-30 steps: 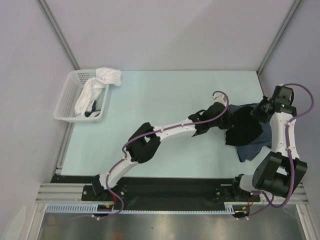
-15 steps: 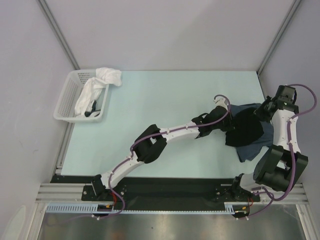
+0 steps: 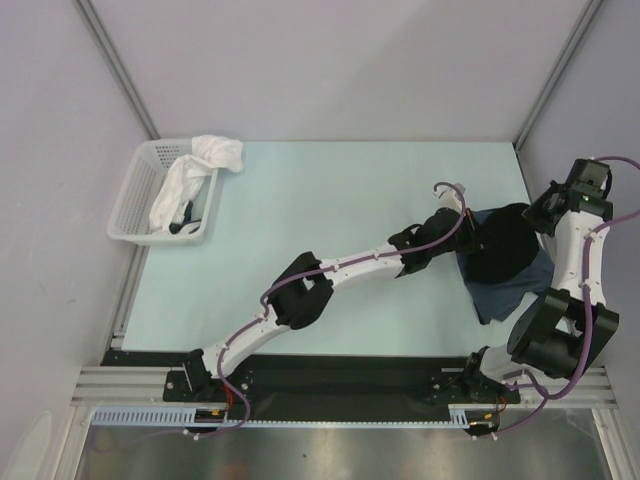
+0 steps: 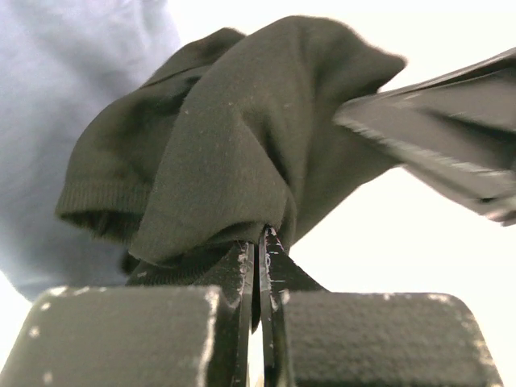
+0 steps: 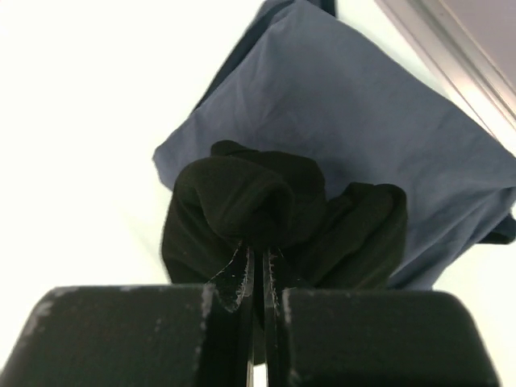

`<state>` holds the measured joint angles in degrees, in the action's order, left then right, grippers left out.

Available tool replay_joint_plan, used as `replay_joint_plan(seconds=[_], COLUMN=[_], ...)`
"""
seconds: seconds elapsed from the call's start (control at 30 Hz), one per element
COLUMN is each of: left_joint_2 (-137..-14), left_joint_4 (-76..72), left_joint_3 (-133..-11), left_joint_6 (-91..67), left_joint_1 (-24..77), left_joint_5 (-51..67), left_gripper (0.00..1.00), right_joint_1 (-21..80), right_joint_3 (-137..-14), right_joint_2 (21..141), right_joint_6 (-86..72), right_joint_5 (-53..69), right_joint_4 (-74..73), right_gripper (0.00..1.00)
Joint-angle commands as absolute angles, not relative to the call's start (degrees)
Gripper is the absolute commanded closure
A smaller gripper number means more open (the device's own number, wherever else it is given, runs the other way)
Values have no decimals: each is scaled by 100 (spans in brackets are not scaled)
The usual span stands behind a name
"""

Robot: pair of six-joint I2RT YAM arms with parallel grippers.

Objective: Fold and stack the tank tops
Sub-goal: Neatly place the folded tank top to the corner

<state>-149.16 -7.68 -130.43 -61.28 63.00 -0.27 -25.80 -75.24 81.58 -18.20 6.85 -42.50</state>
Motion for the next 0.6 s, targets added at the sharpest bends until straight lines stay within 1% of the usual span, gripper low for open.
replay_joint_plan(seconds=[0.0, 0.1, 0.3, 0.4, 0.57], left_joint_2=[-15037, -15152, -15161, -15039, -14792], left_joint_4=[-1177, -1195, -1213, -1301, -1442], left_joint_3=[-13403, -13421, -13175, -12729, -12199], left_joint_6=[-6267, -6258, -6144, -6187, -6363], left_joint_1=[6381, 6398, 6381, 6346, 6249], left_joint_5=[-193, -298, -658, -878, -1142], left_gripper=[100, 100, 99, 99, 94], right_joint_1=[-2672, -2707, -2707, -2707, -2707], right_joint_3=[-7647, -7611, -7331, -7164, -7189], right_joint_2=[8218, 8253, 8683, 8745, 9026], right_joint_6=[-1758, -1784, -1889, -1995, -2039], right_joint_5=[511, 571, 721, 747, 563], right_joint_4=[-4175, -4105, -3754, -3420, -3340], right_gripper=[100, 100, 100, 100, 100])
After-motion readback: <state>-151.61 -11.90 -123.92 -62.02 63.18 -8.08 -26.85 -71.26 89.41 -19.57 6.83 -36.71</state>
